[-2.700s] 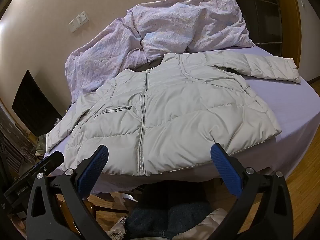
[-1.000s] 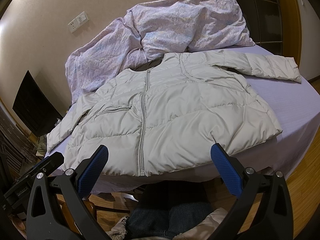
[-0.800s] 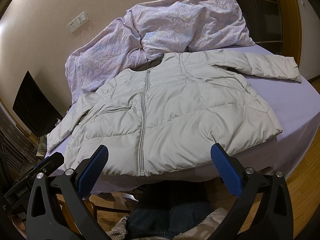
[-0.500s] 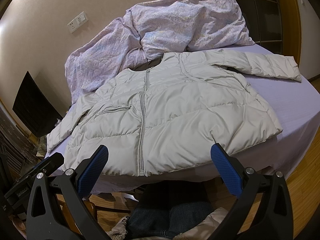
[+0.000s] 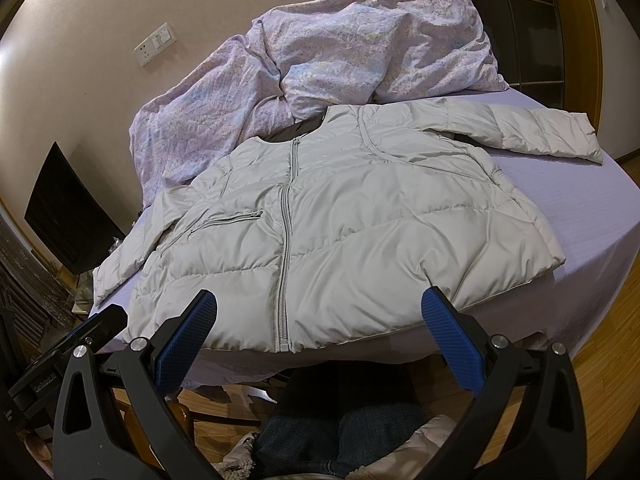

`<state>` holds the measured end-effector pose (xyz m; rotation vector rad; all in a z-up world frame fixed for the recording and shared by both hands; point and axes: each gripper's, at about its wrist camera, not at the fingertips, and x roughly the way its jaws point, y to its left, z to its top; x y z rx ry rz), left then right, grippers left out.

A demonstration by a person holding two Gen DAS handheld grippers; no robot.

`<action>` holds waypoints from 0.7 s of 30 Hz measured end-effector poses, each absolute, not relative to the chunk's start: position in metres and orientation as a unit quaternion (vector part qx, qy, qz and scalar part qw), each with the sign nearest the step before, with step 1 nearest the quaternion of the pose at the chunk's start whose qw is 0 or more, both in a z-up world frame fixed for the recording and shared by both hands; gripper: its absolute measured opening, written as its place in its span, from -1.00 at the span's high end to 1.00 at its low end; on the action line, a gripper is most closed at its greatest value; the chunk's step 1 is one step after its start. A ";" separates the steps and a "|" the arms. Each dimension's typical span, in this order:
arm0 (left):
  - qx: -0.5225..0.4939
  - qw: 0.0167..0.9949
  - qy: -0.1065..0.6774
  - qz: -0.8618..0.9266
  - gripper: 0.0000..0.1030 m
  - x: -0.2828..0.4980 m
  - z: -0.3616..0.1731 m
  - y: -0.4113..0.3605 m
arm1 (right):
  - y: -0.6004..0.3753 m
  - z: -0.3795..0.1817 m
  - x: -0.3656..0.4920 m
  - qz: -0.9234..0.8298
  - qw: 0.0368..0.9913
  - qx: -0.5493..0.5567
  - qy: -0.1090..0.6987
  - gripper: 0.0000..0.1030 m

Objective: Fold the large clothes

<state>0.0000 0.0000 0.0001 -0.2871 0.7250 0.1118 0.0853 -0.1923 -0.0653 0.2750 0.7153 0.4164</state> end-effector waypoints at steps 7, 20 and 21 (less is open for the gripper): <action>-0.140 0.923 0.353 0.054 -0.96 0.000 0.000 0.000 | -0.194 -0.065 0.088 0.201 0.907 0.134 0.347 -0.97; -0.140 0.923 0.355 0.055 -0.96 0.000 0.000 0.000 | -0.197 -0.071 0.096 0.195 0.904 0.138 0.354 -0.97; -0.139 0.923 0.355 0.056 -0.96 0.001 0.000 0.001 | -0.197 -0.072 0.097 0.195 0.904 0.139 0.355 -0.97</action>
